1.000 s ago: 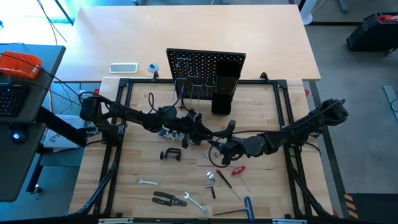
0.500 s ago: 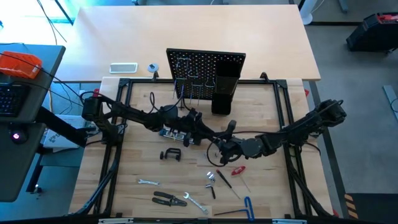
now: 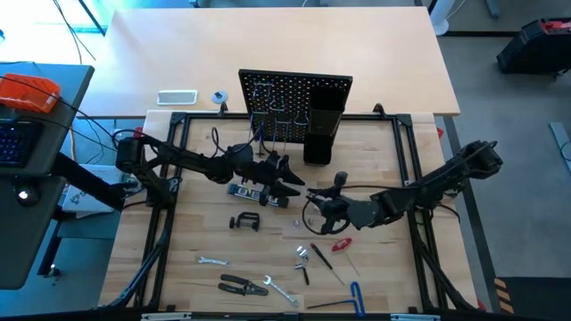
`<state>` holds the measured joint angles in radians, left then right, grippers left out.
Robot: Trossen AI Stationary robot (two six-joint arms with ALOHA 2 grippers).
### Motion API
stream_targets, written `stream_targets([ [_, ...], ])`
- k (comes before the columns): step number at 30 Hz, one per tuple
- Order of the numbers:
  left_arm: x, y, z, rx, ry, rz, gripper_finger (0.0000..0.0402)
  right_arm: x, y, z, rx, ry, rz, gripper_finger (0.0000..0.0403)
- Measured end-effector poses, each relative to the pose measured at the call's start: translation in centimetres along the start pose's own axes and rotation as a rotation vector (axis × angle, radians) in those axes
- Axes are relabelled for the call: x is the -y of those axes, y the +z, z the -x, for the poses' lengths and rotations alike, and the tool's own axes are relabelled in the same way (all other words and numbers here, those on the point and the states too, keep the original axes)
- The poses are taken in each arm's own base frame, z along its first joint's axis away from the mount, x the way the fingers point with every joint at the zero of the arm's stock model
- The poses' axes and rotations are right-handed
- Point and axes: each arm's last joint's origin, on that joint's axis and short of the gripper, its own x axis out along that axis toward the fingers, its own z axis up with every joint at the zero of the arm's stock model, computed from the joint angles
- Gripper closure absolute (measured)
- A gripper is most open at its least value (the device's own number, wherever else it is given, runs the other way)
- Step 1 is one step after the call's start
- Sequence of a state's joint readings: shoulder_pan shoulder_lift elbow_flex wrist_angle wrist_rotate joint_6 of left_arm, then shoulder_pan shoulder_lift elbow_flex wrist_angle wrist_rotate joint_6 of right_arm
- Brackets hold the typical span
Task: Hang tools onto peg board
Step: Put the top center socket into the bottom peg board bin
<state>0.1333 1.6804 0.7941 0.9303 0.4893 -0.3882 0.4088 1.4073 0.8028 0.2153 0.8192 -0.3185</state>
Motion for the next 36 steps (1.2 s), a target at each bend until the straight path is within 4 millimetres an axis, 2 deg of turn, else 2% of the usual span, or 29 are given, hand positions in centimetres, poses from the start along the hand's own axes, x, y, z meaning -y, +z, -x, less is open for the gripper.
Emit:
stream_targets([
  [4,0.3,-0.4,0.5,-0.101,0.069,-0.086,0.0207,1.0,-0.4,0.6,-0.05,0.013,-0.067,0.0343],
  [8,1.3,-0.5,1.0,-0.197,0.183,-0.202,0.0208,2.5,-1.4,0.5,-0.13,0.008,-0.141,0.0343],
  [14,2.9,-1.2,1.6,-0.349,0.327,-0.347,0.0208,4.8,-3.0,-1.8,-0.224,0.012,-0.239,0.0343],
  [22,4.7,-4.1,1.5,-0.556,0.351,-0.383,0.0208,7.9,-5.6,-5.0,-0.329,-0.049,-0.297,0.0343],
  [30,6.6,-6.7,1.5,-0.572,0.289,-0.489,0.0208,9.5,-7.5,-7.7,-0.344,-0.055,-0.322,0.0342],
  [36,6.1,-8.6,0.9,-0.591,0.316,-0.475,0.0208,10.0,-9.1,-9.0,-0.398,-0.089,-0.354,0.0341],
])
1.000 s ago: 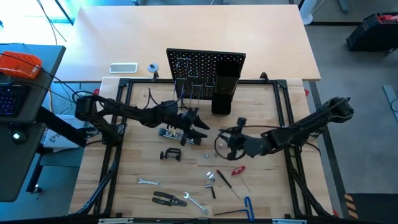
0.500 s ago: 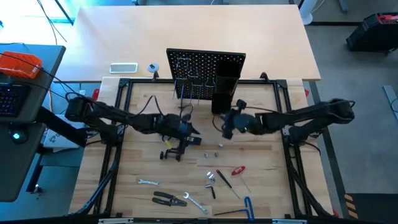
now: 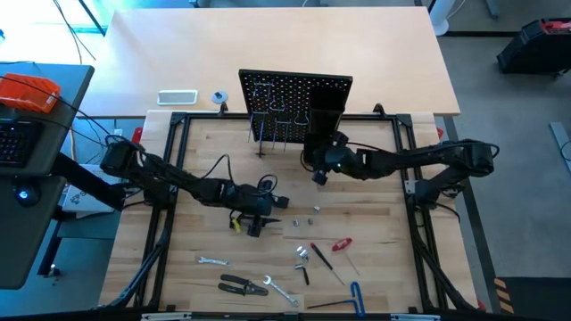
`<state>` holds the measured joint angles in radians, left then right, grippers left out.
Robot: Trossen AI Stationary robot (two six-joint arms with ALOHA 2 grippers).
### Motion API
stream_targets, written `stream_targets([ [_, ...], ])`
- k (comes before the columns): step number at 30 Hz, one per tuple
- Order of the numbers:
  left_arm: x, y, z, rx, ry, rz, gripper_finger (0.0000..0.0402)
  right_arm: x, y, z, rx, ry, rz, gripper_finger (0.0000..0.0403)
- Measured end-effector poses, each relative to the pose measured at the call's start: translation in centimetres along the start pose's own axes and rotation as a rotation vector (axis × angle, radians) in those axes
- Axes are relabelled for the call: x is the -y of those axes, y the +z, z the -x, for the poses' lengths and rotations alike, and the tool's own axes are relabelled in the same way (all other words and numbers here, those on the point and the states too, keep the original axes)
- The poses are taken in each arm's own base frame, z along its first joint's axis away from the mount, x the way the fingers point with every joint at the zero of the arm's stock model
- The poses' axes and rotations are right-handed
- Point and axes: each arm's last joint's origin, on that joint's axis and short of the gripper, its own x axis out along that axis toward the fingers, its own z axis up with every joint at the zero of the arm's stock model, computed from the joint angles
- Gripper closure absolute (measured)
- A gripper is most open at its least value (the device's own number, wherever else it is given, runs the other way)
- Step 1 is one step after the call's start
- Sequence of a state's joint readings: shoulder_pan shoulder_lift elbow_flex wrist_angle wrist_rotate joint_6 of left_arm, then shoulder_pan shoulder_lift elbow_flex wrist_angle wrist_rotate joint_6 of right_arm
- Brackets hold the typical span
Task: Hang tools onto peg board
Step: Put the top center socket into the bottom peg board bin
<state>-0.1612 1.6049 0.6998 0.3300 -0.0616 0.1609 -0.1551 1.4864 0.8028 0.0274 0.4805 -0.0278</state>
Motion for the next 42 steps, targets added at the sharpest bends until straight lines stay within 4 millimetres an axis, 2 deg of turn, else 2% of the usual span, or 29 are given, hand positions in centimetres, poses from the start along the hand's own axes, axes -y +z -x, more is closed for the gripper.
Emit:
stream_targets([
  [4,0.2,-0.6,-1.2,0.005,-0.001,0.037,0.0208,0.4,-0.2,-0.6,-0.013,-0.019,-0.014,0.0341],
  [13,1.6,-0.5,-3.7,-0.016,0.028,0.058,0.0208,1.3,-0.3,-1.1,-0.026,-0.024,-0.039,0.0341],
  [21,2.4,0.1,-4.4,-0.015,0.046,0.134,0.0208,1.4,-0.5,-1.4,-0.038,-0.024,-0.036,0.0341],
  [28,2.6,-0.6,-5.0,-0.044,0.047,0.192,0.0208,2.1,-0.7,-1.7,-0.054,-0.036,-0.067,0.0338],
  [42,3.7,-0.3,-4.7,-0.035,0.123,0.202,0.0208,1.8,-0.7,-1.7,-0.052,0.028,-0.068,0.0241],
])
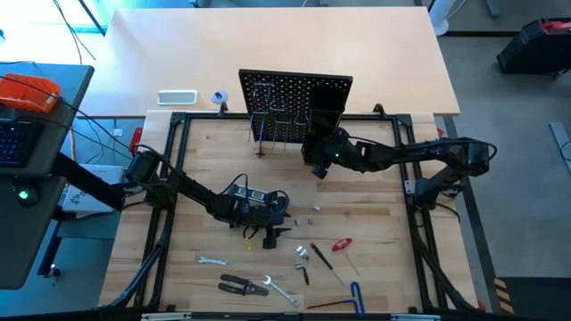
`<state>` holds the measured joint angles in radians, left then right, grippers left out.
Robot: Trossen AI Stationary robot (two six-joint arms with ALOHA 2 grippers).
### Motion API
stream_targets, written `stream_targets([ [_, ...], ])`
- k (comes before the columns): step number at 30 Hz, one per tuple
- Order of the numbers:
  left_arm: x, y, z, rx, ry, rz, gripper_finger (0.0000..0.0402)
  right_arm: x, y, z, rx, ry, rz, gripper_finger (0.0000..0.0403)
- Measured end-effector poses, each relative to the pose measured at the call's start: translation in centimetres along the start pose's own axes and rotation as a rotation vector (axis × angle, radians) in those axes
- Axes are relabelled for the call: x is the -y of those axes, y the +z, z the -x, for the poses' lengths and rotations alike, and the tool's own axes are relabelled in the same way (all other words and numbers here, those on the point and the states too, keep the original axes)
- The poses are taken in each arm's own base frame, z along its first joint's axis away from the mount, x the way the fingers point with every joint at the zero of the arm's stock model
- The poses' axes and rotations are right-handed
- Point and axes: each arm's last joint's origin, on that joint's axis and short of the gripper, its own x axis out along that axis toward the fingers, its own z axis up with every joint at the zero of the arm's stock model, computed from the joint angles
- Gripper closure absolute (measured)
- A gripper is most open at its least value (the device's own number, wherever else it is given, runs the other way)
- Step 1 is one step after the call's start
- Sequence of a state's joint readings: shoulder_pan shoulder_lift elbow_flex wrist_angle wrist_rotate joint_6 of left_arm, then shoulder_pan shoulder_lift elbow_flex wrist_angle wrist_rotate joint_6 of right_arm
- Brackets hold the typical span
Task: Hang tools onto peg board
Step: Put the top center socket into the bottom peg board bin
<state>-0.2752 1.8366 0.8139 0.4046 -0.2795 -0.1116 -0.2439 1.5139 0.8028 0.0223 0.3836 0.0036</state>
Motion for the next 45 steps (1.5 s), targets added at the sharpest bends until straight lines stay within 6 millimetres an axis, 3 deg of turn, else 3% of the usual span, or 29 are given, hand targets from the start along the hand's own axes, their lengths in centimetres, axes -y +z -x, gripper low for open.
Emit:
stream_targets([
  [8,0.4,-0.3,-0.3,0.01,0.04,0.057,0.0208,-0.7,0.0,0.3,0.007,0.02,0.016,0.022],
  [13,0.5,-1.2,-1.9,-0.033,0.052,0.072,0.0208,-1.8,0.0,0.7,0.017,0.051,0.04,0.0219],
  [20,1.2,-0.2,-3.9,-0.022,0.151,0.059,0.0208,-3.6,-0.4,1.6,0.003,0.058,0.097,0.0219],
  [25,1.4,0.5,-4.7,-0.046,0.109,0.044,0.0208,-4.7,-0.8,2.3,-0.008,0.034,0.142,0.0219],
  [33,0.8,-0.1,-5.7,-0.077,0.136,0.07,0.021,-6.1,-1.0,3.3,0.017,-0.006,0.176,0.0219],
  [40,0.5,-0.3,-5.7,-0.107,0.158,0.064,0.0237,-6.9,-0.8,4.4,0.052,-0.014,0.193,0.0219],
  [45,0.5,-0.5,-5.7,-0.122,0.153,0.056,0.0281,-7.0,-0.3,5.8,0.093,-0.013,0.187,0.0219],
])
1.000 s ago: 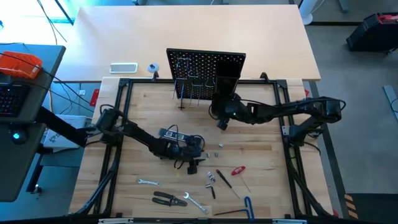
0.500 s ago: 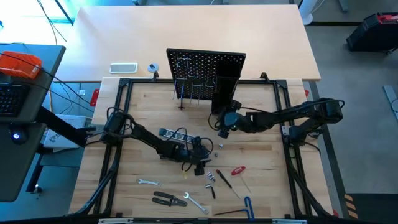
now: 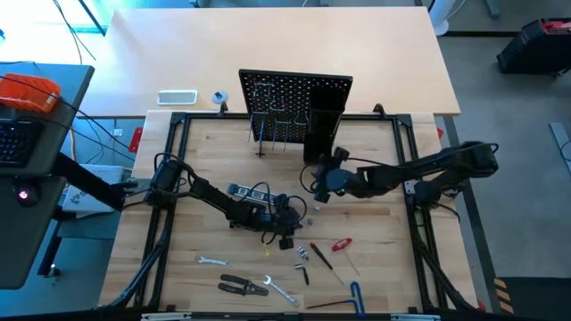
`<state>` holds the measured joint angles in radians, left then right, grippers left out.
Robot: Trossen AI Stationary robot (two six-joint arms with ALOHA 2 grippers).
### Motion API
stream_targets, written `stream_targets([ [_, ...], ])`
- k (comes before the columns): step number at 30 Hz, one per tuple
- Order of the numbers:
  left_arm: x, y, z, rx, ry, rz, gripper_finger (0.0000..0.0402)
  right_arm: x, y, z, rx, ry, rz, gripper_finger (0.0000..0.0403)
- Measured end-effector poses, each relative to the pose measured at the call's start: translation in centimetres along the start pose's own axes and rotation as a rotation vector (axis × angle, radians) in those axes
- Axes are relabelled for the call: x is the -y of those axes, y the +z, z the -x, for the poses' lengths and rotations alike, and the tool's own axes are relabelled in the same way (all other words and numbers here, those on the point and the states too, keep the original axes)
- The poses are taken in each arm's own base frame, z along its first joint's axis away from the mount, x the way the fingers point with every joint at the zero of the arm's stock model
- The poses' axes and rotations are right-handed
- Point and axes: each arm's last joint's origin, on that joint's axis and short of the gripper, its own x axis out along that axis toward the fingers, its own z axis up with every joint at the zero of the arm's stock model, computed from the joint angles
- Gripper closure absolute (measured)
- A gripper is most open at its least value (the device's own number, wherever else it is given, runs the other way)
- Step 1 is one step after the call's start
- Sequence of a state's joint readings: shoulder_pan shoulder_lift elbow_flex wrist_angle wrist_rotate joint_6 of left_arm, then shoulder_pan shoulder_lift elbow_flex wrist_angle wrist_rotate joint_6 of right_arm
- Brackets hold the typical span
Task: Hang tools onto peg board
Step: Put the top center socket into the bottom peg board bin
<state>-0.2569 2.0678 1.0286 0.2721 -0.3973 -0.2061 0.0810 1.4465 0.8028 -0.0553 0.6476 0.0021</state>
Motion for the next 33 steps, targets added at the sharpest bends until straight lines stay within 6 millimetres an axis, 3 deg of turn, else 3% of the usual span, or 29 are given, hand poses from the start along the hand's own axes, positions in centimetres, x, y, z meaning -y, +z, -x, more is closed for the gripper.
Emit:
stream_targets([
  [5,0.0,0.0,0.0,-0.006,-0.029,-0.027,0.0328,0.0,0.6,1.7,0.044,0.027,-0.003,0.0219],
  [10,-0.1,0.2,0.1,0.002,-0.048,-0.046,0.0328,-0.6,0.6,3.6,0.059,0.076,0.035,0.0219],
  [20,-1.4,1.5,0.6,0.009,-0.165,-0.008,0.0326,-3.8,-0.3,7.0,0.081,0.171,0.17,0.0219],
  [33,-4.4,6.4,3.7,0.21,-0.382,0.059,0.0326,-6.7,-1.1,10.6,0.181,0.177,0.255,0.0219],
])
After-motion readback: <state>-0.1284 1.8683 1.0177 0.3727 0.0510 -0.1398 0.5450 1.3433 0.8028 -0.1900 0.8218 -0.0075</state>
